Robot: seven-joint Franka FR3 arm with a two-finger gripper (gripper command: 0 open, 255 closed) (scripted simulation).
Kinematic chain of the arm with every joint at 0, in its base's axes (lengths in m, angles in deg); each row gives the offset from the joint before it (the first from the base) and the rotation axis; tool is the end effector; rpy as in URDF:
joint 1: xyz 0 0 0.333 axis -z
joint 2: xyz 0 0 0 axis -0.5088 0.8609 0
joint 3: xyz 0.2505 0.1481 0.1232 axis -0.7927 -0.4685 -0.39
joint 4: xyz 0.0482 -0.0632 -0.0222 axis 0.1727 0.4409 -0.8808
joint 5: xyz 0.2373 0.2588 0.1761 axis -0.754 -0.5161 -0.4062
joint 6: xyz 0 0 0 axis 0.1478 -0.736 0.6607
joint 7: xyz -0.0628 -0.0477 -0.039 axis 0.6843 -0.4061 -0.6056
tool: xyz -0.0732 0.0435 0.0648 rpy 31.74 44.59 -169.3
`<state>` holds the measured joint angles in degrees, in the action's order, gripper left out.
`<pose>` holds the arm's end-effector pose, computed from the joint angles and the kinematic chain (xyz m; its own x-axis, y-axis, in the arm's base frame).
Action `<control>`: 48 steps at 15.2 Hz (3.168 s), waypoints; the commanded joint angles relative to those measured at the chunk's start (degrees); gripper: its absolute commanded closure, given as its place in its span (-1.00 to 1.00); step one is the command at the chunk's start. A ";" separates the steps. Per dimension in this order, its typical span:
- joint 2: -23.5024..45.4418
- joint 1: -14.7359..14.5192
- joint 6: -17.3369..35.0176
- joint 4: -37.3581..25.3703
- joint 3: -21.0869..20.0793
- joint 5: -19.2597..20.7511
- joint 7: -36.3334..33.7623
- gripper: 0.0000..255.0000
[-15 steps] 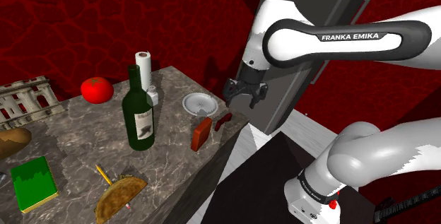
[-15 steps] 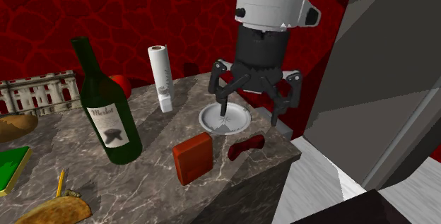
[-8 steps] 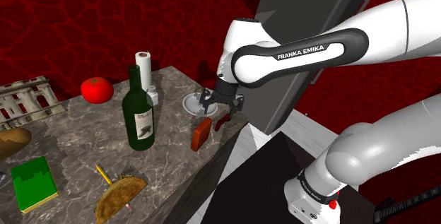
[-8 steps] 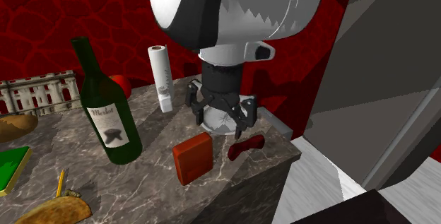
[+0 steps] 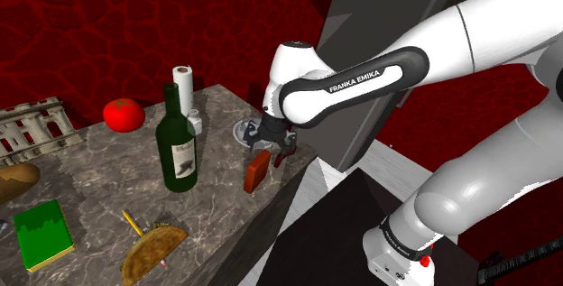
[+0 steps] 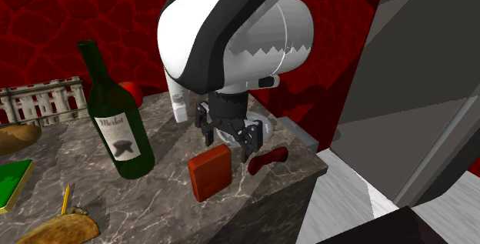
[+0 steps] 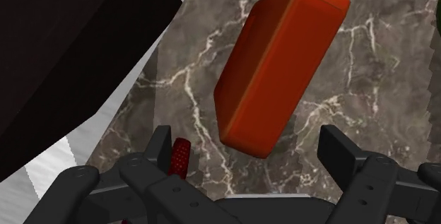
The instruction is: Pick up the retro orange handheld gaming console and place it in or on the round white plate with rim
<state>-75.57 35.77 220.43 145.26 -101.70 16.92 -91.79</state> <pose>0.4228 0.1853 0.3415 0.6628 -0.7460 -0.0653 -0.7485 -0.6626 -0.0275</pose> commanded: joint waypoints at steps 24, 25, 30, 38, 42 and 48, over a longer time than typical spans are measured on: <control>-1.74 -0.13 -2.22 -0.62 0.30 -0.63 0.36 1.00; -2.30 -0.17 -3.10 -0.96 0.42 -0.80 0.46 1.00; -4.84 -0.29 -7.43 -2.88 1.06 -1.39 0.85 1.00; -6.15 0.41 -12.77 -6.82 2.45 -0.95 1.84 1.00; -1.00 3.20 -13.87 -12.37 4.68 2.17 4.63 1.00; 7.55 6.47 -16.49 -22.62 7.55 6.41 8.14 1.00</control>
<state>-69.84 41.72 204.31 124.69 -94.61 22.48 -84.20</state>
